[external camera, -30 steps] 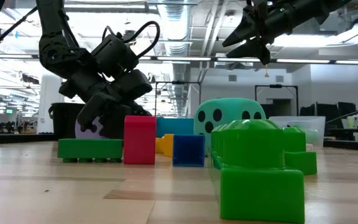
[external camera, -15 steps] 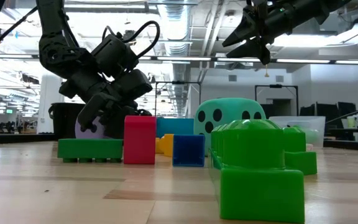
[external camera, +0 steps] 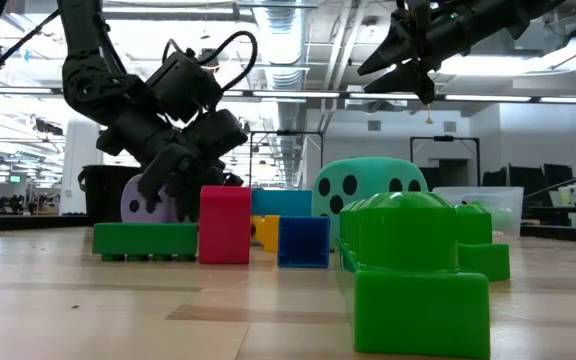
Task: Pick & Place Toys
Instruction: Put the small yellow game piece into the green bin
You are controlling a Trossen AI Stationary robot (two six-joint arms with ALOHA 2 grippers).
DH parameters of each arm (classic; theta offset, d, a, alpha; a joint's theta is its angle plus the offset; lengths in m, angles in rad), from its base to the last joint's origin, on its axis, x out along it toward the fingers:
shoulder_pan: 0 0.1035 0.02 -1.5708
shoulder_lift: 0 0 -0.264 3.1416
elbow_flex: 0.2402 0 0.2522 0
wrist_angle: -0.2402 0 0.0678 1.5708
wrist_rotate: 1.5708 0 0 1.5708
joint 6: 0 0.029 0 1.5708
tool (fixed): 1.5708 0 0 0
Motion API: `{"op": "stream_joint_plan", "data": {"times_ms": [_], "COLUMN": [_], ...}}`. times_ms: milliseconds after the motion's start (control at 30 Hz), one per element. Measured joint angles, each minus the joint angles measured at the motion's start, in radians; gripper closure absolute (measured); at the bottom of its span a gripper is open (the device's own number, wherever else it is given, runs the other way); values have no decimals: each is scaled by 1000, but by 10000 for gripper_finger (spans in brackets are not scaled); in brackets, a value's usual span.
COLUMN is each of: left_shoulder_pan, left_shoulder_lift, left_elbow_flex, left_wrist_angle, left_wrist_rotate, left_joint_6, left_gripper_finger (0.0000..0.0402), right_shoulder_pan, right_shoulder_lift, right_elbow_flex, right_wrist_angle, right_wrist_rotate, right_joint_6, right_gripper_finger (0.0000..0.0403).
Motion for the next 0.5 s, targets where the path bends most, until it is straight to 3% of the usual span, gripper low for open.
{"op": "stream_joint_plan", "data": {"times_ms": [300, 500], "left_shoulder_pan": [49, 93], "left_shoulder_lift": [-176, -342], "left_elbow_flex": [0, 0], "left_wrist_angle": [-28, -150], "left_wrist_rotate": [-41, -142], "left_joint_6": [0, 0], "left_gripper_finger": [273, 273], "right_shoulder_pan": [0, 0], "right_shoulder_lift": [0, 0], "right_elbow_flex": [0, 0], "right_wrist_angle": [-1, -1], "right_wrist_rotate": [0, 0], "right_joint_6": [-3, -3], "right_gripper_finger": [223, 223]}}
